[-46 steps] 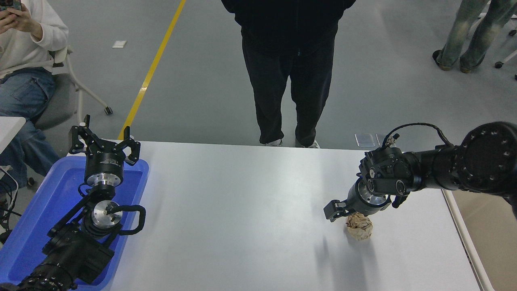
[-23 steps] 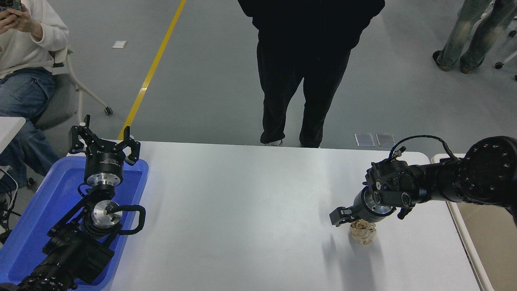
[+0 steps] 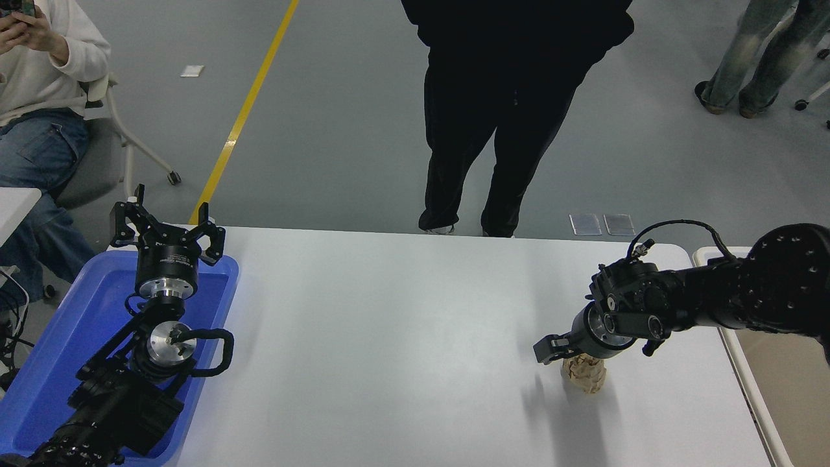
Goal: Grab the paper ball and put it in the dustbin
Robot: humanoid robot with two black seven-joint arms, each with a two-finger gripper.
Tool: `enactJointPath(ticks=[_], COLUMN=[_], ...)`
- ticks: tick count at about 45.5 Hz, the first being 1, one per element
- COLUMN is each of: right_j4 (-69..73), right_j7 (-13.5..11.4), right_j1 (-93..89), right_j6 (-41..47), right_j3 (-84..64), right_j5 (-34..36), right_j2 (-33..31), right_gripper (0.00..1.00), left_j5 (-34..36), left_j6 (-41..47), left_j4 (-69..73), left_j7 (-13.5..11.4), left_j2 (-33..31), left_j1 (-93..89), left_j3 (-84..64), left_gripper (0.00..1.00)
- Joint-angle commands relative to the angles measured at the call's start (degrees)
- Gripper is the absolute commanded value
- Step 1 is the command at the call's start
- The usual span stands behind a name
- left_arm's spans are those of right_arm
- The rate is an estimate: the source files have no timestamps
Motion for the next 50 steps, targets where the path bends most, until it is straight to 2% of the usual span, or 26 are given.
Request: enactJointPath(ticks=[1, 9, 15, 28, 31, 36, 43, 50], right_j4=[0.0, 0.0, 0.0, 0.0, 0.0, 0.0, 0.0, 0.1], right_j7=[0.0, 0.0, 0.0, 0.1, 0.1, 0.2, 0.7, 1.0], right_j1=[-0.3, -0.4, -0.4, -0.8, -0.8, -1.4, -1.7, -1.1], right_j6=[-0.4, -0.5, -0.5, -0.8, -1.5, -2.3, -2.0, -1.7], right_j3=[-0.1, -0.3, -0.4, -0.7, -0.8, -0.7, -0.8, -0.7], right_j5=[-0.6, -1.1, -1.7, -3.3, -3.6, -3.7, -4.3, -4.2], right_j2=[-0.1, -0.2, -0.2, -0.2, -0.2, -1.1, -1.3, -2.6], right_gripper=[0.98, 0.93, 0.85, 0.54, 0.51, 0.41, 0.01, 0.0], left_j5=[0.0, 0.0, 0.1, 0.0, 0.0, 0.0, 0.0, 0.0], left_j6=[0.0, 0.0, 0.0, 0.0, 0.0, 0.0, 0.0, 0.0], left_j4=[0.0, 0.0, 0.0, 0.0, 0.0, 0.0, 0.0, 0.0], left_j7=[0.0, 0.0, 0.0, 0.0, 0.0, 0.0, 0.0, 0.0], left_j2=[0.0, 0.0, 0.0, 0.0, 0.0, 0.0, 0.0, 0.0], left_j1=[0.0, 0.0, 0.0, 0.0, 0.0, 0.0, 0.0, 0.0], left_j3=[0.0, 0.0, 0.0, 0.0, 0.0, 0.0, 0.0, 0.0], left_gripper=[0.99, 0.99, 0.99, 0.99, 0.99, 0.99, 0.99, 0.99])
